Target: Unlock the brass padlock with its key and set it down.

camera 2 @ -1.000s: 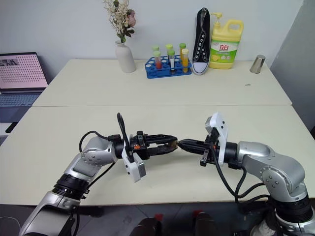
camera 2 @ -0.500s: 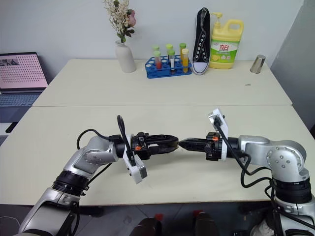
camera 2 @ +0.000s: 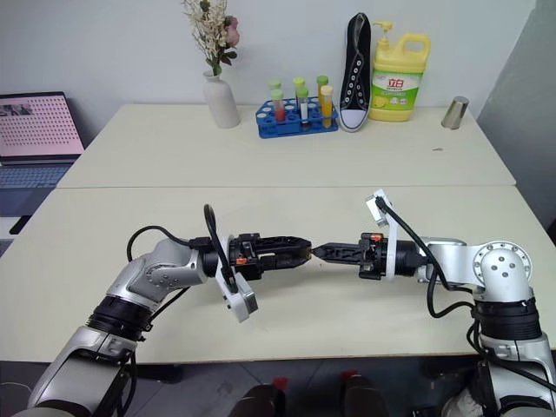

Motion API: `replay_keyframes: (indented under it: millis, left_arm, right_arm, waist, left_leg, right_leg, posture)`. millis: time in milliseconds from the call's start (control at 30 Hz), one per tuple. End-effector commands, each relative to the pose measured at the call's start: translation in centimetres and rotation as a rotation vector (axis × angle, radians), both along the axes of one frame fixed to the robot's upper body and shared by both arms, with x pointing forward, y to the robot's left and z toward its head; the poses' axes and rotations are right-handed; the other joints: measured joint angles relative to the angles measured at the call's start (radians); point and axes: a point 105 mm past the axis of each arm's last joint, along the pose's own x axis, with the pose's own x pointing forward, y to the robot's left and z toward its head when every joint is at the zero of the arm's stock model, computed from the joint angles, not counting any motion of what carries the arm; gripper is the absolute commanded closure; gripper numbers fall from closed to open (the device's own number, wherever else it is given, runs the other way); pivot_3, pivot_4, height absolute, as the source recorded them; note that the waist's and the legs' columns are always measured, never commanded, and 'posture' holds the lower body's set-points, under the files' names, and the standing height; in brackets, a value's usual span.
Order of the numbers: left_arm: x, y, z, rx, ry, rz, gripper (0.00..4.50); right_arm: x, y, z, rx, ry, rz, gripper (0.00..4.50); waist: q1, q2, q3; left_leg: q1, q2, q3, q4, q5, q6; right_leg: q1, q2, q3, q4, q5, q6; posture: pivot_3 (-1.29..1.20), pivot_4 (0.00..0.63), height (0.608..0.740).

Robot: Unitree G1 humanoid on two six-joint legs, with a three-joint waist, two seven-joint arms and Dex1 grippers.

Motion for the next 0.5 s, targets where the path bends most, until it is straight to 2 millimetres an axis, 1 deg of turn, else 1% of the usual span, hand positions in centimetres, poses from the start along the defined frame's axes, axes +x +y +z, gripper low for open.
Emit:
replay_keyframes:
  millis: [33, 167, 267, 367, 400, 433, 467, 500]
  left_arm:
    - [-0.45, -0.15, 0.09, 0.006, -0.019, -0.024, 3.53]
    - [-0.39, -0.14, 0.06, 0.005, -0.016, -0.024, 3.53]
    - [-0.35, -0.15, 0.06, 0.001, -0.010, -0.022, 3.53]
    - [-0.34, -0.14, 0.05, -0.006, -0.001, -0.018, 3.53]
    - [-0.33, -0.13, 0.06, -0.009, 0.002, -0.016, 3.53]
    - [-0.33, -0.12, 0.07, -0.011, 0.004, -0.014, 3.53]
    - [-0.28, -0.13, 0.08, -0.015, 0.007, -0.010, 3.53]
    - [-0.23, -0.14, 0.15, -0.025, 0.012, -0.005, 3.53]
  right_arm:
    - [-0.09, 0.42, 1.74, 0.063, -0.020, 0.007, 4.50]
    - [-0.30, 0.78, 1.99, 0.070, -0.011, 0.019, 4.50]
    - [-0.50, 1.12, 2.30, 0.061, -0.042, 0.032, 4.50]
    - [-0.38, 1.11, 2.21, 0.042, -0.076, 0.021, 4.50]
    - [-0.40, 1.09, 2.12, 0.035, -0.083, 0.020, 4.12]
    - [-0.38, 1.04, 2.03, 0.025, -0.097, 0.016, 3.96]
    - [-0.52, 0.88, 1.71, -0.040, -0.166, 0.026, 3.61]
    - [-0.49, 0.56, 1.78, -0.066, -0.218, 0.025, 3.34]
  waist:
    - [0.000, 0.000, 0.000]
    - [0.000, 0.000, 0.000]
    - [0.000, 0.000, 0.000]
    - [0.000, 0.000, 0.000]
    - [0.000, 0.000, 0.000]
    - [0.000, 0.000, 0.000]
    - [0.000, 0.000, 0.000]
    - [0.000, 0.001, 0.001]
  left_leg:
    - [0.000, 0.000, 0.000, 0.000, 0.000, 0.000]
    - [0.000, 0.000, 0.000, 0.000, 0.000, 0.000]
    - [0.000, 0.000, 0.000, 0.000, 0.000, 0.000]
    - [0.000, 0.000, 0.000, 0.000, 0.000, 0.000]
    - [0.000, 0.000, 0.000, 0.000, 0.000, 0.000]
    - [0.000, 0.000, 0.000, 0.000, 0.000, 0.000]
    - [0.000, 0.000, 0.000, 0.000, 0.000, 0.000]
    - [0.000, 0.000, 0.000, 0.000, 0.000, 0.000]
  right_leg:
    - [0.000, 0.000, 0.000, 0.000, 0.000, 0.000]
    - [0.000, 0.000, 0.000, 0.000, 0.000, 0.000]
    - [0.000, 0.000, 0.000, 0.000, 0.000, 0.000]
    - [0.000, 0.000, 0.000, 0.000, 0.000, 0.000]
    - [0.000, 0.000, 0.000, 0.000, 0.000, 0.000]
    - [0.000, 0.000, 0.000, 0.000, 0.000, 0.000]
    - [0.000, 0.000, 0.000, 0.000, 0.000, 0.000]
    - [0.000, 0.000, 0.000, 0.000, 0.000, 0.000]
  posture:
    - [0.00, 0.150, 0.740]
    - [0.00, 0.150, 0.740]
    - [0.00, 0.150, 0.740]
    - [0.00, 0.150, 0.740]
    - [0.00, 0.150, 0.740]
    - [0.00, 0.150, 0.740]
    - [0.00, 0.150, 0.740]
    - [0.00, 0.150, 0.740]
